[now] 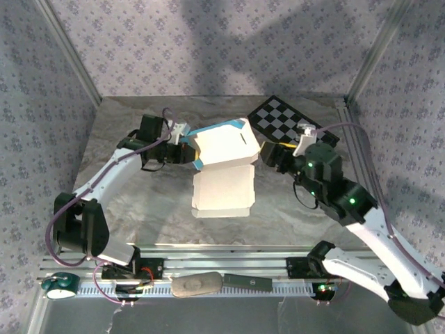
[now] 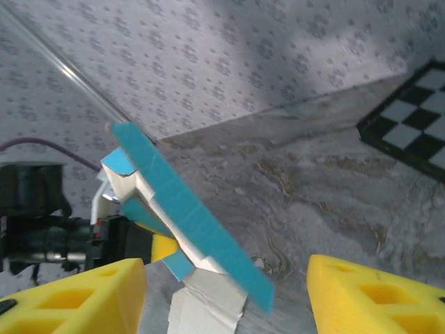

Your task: Fold the paper box

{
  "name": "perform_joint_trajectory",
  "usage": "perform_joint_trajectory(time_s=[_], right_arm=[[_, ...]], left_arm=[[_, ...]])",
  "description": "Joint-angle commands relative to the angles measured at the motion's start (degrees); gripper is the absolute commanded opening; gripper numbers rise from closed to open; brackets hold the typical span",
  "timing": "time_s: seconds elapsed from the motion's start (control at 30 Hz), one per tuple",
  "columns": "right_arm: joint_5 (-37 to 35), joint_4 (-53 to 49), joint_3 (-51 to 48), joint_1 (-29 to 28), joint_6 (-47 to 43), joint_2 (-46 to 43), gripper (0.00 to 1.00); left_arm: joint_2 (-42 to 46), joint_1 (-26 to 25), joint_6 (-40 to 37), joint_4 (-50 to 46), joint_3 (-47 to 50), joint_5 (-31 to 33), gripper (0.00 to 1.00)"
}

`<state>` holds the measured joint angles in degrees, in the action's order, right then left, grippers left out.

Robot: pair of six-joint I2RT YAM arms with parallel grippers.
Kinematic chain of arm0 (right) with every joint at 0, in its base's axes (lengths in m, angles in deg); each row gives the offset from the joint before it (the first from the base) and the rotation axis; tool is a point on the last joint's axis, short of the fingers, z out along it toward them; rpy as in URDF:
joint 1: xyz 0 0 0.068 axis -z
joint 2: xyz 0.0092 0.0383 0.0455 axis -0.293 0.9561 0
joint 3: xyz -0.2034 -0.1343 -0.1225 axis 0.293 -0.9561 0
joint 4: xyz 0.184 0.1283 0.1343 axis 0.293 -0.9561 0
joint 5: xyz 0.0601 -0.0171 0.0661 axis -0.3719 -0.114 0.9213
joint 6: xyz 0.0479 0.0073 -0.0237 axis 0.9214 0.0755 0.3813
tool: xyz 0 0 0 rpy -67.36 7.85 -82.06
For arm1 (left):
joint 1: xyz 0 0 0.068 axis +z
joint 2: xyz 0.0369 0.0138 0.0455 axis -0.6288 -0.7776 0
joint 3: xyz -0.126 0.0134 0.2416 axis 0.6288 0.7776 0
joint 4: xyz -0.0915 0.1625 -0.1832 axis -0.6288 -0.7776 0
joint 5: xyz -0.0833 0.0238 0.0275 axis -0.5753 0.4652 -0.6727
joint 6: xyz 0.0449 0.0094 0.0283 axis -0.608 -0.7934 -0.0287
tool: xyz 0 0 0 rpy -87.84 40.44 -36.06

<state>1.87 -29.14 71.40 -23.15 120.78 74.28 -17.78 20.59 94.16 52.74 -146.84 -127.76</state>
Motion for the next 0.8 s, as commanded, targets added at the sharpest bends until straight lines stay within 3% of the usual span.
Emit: perform_joint_trajectory(time_s=[0.0, 0.17, 0.37, 0.77], right_arm=[[5.8, 1.4, -1.9, 1.1, -9.8, -3.2, 0.68], [11.5, 0.7, -4.1, 2.3, -14.0, -6.1, 0.71], [14.9, 2.4, -5.8, 1.4, -17.2, -7.5, 0.72], [7.5, 0.9, -3.1, -1.1, -26.3, -2.0, 0.73]], left_arm=[[0.7, 0.2, -2.8, 3.6, 0.6, -10.2, 0.0], [0.2, -0.3, -5.6, 3.6, 0.0, -13.6, 0.0], [0.1, -2.2, -8.3, 5.0, 0.8, -12.4, 0.0], [-6.7, -3.2, -7.2, -2.4, -7.0, -8.0, 0.0]])
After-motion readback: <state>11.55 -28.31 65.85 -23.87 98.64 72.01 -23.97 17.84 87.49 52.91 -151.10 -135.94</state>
